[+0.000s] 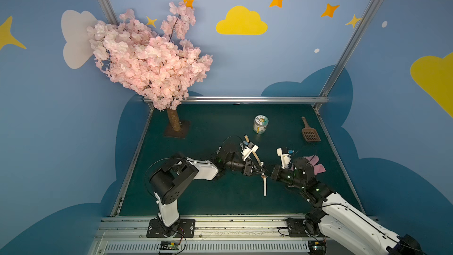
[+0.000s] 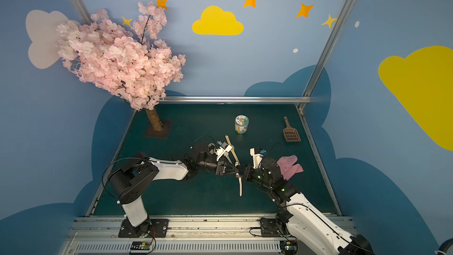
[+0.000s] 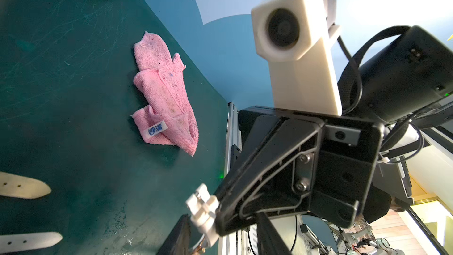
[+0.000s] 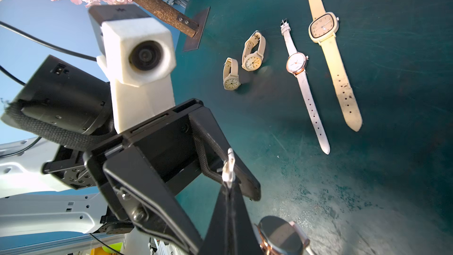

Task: Wipe the watch dial
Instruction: Pick up the watch at the center of the board.

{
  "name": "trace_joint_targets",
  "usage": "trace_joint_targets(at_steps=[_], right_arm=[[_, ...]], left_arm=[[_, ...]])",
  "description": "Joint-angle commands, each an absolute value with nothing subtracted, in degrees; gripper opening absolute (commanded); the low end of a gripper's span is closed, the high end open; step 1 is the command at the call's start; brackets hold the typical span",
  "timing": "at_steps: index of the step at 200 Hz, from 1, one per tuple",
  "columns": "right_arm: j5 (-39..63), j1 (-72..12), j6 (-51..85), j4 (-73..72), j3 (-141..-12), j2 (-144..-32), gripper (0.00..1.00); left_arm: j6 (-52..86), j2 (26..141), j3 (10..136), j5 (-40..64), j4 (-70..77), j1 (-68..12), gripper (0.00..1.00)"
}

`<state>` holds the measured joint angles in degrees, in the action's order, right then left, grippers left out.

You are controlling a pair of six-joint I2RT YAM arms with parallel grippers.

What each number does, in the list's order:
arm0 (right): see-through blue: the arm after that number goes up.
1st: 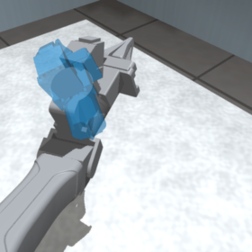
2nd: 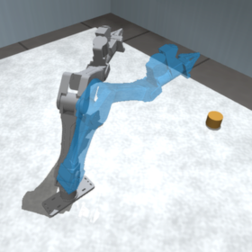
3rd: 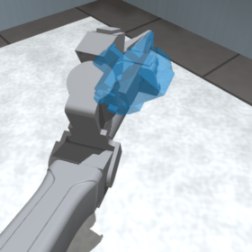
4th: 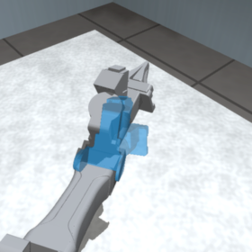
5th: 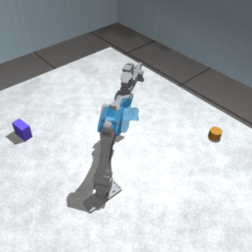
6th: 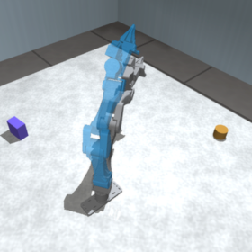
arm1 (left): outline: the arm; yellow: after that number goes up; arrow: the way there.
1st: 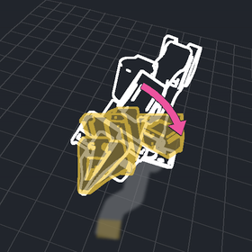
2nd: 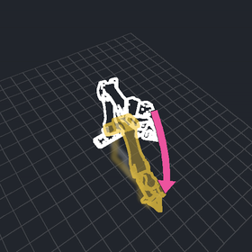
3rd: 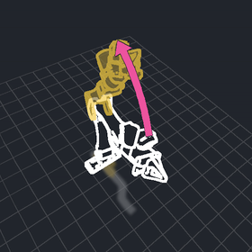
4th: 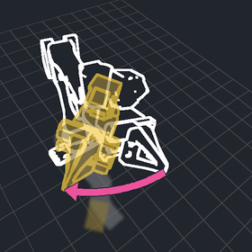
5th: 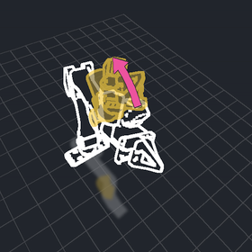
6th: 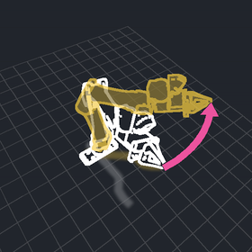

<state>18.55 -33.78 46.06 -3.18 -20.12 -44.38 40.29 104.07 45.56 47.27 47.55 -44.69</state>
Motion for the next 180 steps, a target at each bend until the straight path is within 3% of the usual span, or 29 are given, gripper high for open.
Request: trace_joint_targets(at_steps=[1, 85, 148, 180], right_arm=[[18.8, -33.4, 45.7, -4.6, -22.1, -44.3, 0.00], [16.8, -32.5, 46.9, -3.3, -22.1, -42.8, 0.00], [16.1, -32.1, 47.4, -3.5, -21.9, -42.4, 0.00], [16.7, -32.0, 47.5, -3.6, -21.9, -42.5, 0.00]], left_arm=[[40.5, 105.6, 46.9, 48.6, 49.6, -45.4, 0.44], [42.5, 108.2, 48.1, 50.5, 52.8, -47.3, 0.30], [42.9, 109.2, 48.6, 51.2, 53.0, -48.2, 0.32], [43.0, 109.2, 48.8, 50.7, 53.0, -48.2, 0.23]])
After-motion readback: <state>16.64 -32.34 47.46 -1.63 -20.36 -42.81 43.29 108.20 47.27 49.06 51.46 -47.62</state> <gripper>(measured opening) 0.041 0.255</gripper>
